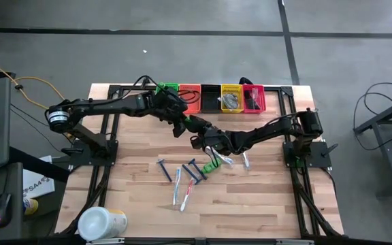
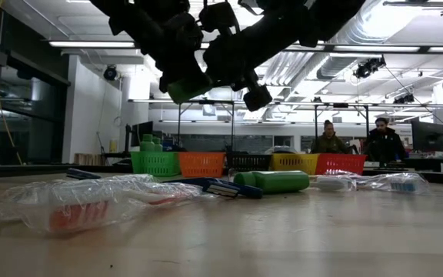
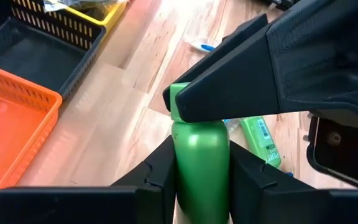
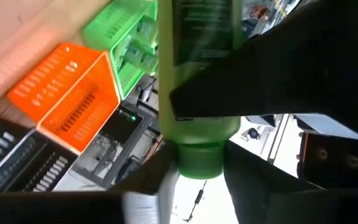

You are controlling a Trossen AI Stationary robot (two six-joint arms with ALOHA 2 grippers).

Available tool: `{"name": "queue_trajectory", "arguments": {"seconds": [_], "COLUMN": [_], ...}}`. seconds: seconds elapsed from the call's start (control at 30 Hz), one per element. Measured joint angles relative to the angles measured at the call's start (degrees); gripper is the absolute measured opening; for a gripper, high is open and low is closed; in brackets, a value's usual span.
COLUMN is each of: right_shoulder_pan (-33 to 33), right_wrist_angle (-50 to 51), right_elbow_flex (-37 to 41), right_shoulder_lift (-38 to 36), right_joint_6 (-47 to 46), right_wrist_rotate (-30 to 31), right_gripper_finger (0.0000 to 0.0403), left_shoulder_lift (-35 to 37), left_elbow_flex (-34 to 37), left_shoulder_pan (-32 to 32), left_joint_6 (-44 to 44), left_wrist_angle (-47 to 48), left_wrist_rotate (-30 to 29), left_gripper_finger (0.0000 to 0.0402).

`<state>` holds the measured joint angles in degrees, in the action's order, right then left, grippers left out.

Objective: Pick & Place Travel size toiletries
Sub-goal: Put the green shampoo bottle into the green bin

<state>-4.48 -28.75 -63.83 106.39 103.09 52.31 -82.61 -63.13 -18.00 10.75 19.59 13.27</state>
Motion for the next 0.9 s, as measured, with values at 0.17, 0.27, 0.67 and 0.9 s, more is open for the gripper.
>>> {"name": "queue_trajectory", "arguments": {"seconds": [0.17,0.27,0.67,0.9], "right_shoulder_pan": [0.0,-0.1,0.1,1.8], "right_wrist_angle": [-1.0,-1.1,2.0,18.6], "right_elbow_flex": [0.0,0.0,-0.1,-0.1], "right_shoulder_lift": [0.0,-0.1,-5.3,-17.0], "right_joint_6": [-4.4,-7.6,-27.2,-48.9], "right_wrist_rotate": [-0.7,1.6,12.3,10.3], "right_gripper_finger": [0.0189,0.023,0.0274,0.0274], "left_shoulder_lift": [0.0,-0.1,1.4,1.7], "left_elbow_flex": [0.0,0.0,2.9,12.3], "left_shoulder_pan": [0.0,0.1,0.0,-1.2], "left_joint_6": [-0.6,-1.6,-4.5,-5.8], "left_wrist_angle": [0.5,1.1,-2.9,-17.8], "left_wrist_rotate": [0.2,-1.9,-21.5,-30.3], "left_gripper_finger": [0.0092,0.0091,0.009,0.009]}}
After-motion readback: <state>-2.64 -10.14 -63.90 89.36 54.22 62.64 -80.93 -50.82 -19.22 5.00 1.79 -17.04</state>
